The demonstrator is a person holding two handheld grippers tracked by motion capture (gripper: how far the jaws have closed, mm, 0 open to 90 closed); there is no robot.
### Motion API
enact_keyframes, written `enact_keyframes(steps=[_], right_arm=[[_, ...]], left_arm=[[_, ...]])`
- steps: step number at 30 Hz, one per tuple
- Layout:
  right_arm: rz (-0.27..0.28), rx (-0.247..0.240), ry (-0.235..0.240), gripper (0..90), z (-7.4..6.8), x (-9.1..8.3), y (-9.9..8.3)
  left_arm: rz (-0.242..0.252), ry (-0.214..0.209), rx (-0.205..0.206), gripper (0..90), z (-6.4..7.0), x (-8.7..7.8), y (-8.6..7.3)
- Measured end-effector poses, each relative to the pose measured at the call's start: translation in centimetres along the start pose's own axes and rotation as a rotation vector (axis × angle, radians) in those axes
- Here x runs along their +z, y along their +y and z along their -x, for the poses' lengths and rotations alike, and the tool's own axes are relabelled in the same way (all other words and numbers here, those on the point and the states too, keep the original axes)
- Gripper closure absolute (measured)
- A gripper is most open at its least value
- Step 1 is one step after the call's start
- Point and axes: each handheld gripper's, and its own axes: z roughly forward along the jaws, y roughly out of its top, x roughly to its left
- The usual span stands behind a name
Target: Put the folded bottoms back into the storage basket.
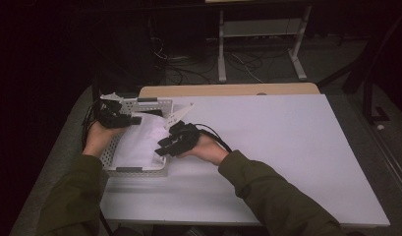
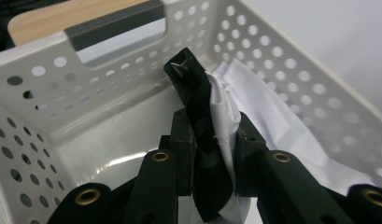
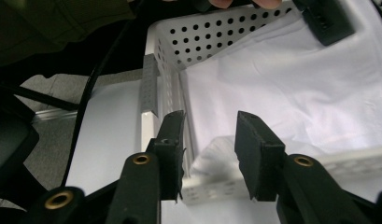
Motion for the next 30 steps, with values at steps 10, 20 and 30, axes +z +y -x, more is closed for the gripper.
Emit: enact_keyframes(steps=[10, 20, 30], right_arm=[[0.026, 0.02, -0.038, 53.0, 0.5, -2.0, -1.3], [0.023, 0.053, -0.071, 48.5, 1.3, -3.3, -3.0], [0.029, 0.074, -0.11, 41.4, 1.9, -5.0, -4.7]], left_arm=[[-0.012, 0.1, -0.061, 66.8, -1.1, 0.9, -0.1], [0.07, 0.218, -0.137, 45.7, -2.2, -0.8, -0.3], [0.108, 0.063, -0.142, 36.7, 0.2, -1.7, -0.5]])
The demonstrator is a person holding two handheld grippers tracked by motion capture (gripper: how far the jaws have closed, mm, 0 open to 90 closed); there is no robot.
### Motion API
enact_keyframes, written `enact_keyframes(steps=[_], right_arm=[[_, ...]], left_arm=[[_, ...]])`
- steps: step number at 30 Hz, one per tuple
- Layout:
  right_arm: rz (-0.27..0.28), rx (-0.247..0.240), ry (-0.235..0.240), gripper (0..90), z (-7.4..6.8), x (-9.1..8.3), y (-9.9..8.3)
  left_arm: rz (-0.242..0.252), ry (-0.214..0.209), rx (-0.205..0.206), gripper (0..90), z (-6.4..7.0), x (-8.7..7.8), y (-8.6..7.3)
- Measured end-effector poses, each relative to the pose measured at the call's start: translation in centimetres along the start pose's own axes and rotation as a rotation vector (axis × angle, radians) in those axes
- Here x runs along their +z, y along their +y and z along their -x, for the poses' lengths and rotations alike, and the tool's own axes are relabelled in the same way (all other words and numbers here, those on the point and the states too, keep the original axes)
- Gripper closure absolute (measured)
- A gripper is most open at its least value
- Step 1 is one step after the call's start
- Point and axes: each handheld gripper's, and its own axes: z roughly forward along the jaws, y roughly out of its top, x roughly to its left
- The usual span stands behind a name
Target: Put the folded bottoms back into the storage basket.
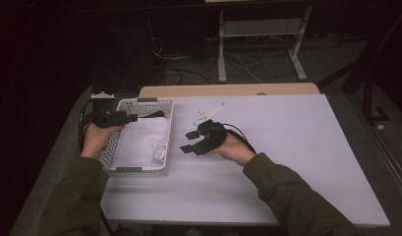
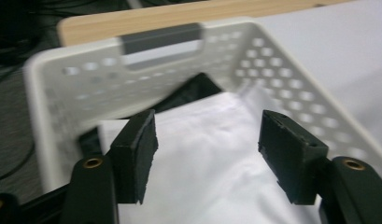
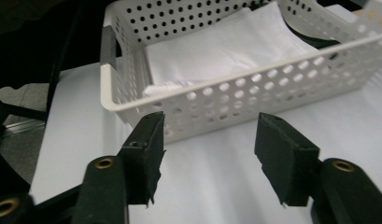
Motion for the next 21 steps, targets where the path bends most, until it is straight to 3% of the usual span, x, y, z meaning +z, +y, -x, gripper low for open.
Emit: enact_keyframes(steps=[4, 12, 21], right_arm=[[0.012, 0.016, -0.033, 35.6, 0.3, -0.9, -1.0], [0.019, 0.038, -0.104, 24.9, 0.7, -2.8, -3.2], [0.04, 0.06, -0.167, 13.6, 1.0, -5.8, -6.1]], left_arm=[[0.017, -0.058, 0.021, 32.5, 1.8, -0.3, -0.3], [0.033, -0.144, 0.105, 22.2, 6.2, -0.3, -0.9], [0.064, -0.208, 0.165, 13.3, 10.2, -0.8, -2.1]])
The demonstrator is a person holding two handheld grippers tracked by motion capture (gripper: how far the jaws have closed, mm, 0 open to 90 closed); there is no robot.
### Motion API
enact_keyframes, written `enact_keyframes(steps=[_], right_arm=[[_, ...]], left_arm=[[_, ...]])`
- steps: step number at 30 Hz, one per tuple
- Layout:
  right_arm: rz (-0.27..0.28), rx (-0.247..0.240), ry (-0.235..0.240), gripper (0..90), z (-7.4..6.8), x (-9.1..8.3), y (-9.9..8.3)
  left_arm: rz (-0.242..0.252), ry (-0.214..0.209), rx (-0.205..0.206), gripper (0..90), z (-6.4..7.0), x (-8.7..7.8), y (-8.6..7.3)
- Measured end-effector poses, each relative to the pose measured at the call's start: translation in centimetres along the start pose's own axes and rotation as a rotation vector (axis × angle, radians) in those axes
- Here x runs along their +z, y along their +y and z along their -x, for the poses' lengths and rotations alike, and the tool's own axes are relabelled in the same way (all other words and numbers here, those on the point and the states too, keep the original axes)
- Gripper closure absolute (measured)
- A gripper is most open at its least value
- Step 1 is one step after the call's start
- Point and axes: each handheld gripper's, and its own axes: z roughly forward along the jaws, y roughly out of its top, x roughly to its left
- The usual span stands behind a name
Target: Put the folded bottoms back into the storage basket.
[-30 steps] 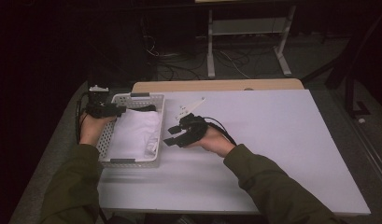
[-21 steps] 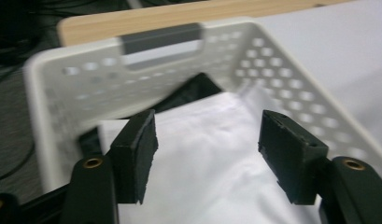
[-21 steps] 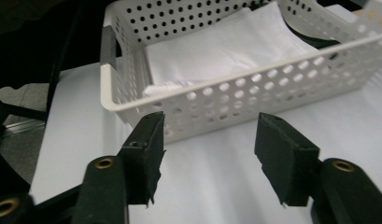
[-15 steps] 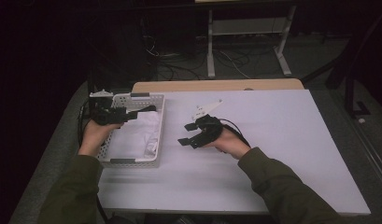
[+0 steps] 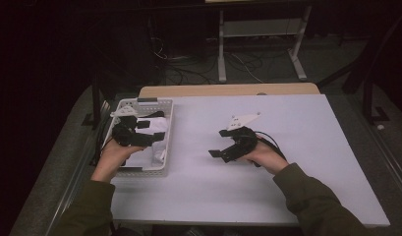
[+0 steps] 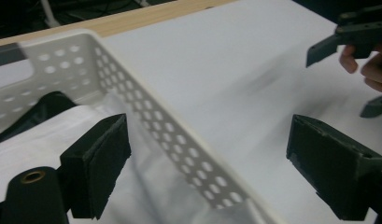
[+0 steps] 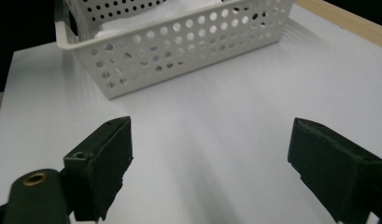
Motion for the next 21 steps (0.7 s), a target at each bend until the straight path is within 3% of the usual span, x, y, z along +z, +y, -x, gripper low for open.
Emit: enact_keyframes(steps=[7, 13, 21], right_arm=[[0.001, -0.005, -0.019, 3.6, 0.4, -3.0, -1.8], [0.001, -0.007, -0.029, 0.6, 0.2, -5.6, -3.6], [0.017, 0.017, -0.054, 0.4, 0.2, -8.9, -6.0]], left_arm=[[0.008, -0.061, 0.032, 4.1, 2.9, 0.5, -1.2], [0.007, -0.118, 0.072, 0.0, 4.8, 1.0, -2.2], [-0.025, -0.135, 0.104, 0.0, 6.6, 1.7, -3.1]])
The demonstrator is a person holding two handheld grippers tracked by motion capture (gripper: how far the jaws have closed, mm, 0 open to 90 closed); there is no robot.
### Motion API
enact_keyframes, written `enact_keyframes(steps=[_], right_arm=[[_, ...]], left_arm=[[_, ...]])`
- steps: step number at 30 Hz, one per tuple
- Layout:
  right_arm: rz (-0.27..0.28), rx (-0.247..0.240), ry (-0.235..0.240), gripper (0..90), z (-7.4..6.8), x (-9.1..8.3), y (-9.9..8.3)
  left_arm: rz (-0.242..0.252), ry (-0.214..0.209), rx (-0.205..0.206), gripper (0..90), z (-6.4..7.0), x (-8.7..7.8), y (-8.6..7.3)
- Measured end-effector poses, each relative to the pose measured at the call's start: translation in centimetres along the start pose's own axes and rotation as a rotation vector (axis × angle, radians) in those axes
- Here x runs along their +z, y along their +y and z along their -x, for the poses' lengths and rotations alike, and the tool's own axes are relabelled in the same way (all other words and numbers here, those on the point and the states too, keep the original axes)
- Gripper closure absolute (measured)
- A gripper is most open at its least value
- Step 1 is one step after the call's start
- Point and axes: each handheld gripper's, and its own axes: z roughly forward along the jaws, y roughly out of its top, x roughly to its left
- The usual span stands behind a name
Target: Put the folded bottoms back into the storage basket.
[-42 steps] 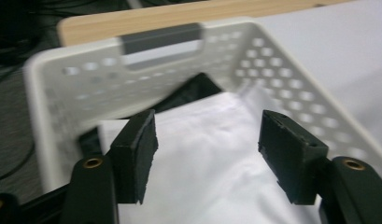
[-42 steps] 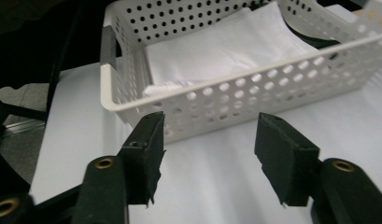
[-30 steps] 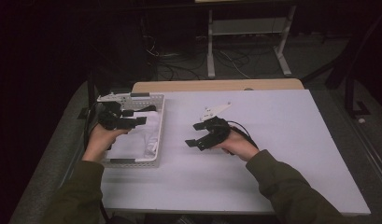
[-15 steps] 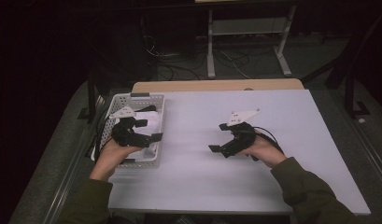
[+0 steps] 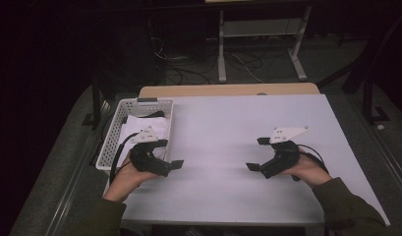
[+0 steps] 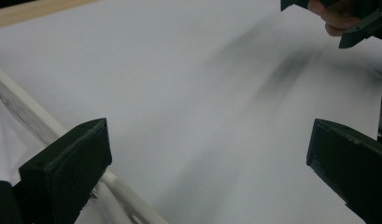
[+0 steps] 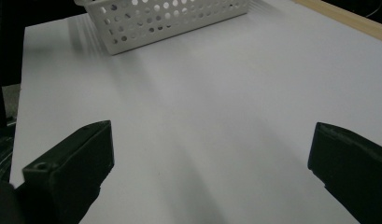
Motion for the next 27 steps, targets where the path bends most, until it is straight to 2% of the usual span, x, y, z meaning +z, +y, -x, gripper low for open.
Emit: enact_keyframes(steps=[11, 15, 21, 27], right_arm=[[0.018, 0.036, -0.046, 0.3, 0.5, -3.8, -3.3], [0.01, 0.042, -0.066, 0.3, 0.7, -4.8, -4.5], [0.009, 0.076, -0.086, 0.4, 1.1, -5.7, -5.9], [0.015, 0.08, -0.091, 0.4, 1.2, -6.0, -6.1]], left_arm=[[-0.002, -0.011, 0.011, 0.0, 0.1, 0.2, -0.8], [-0.003, -0.014, 0.014, 0.0, 0.0, 0.2, -0.8], [-0.002, -0.016, 0.012, 0.0, 0.0, 0.2, -0.8], [0.004, -0.018, 0.006, 0.0, -0.1, 0.1, -0.8]])
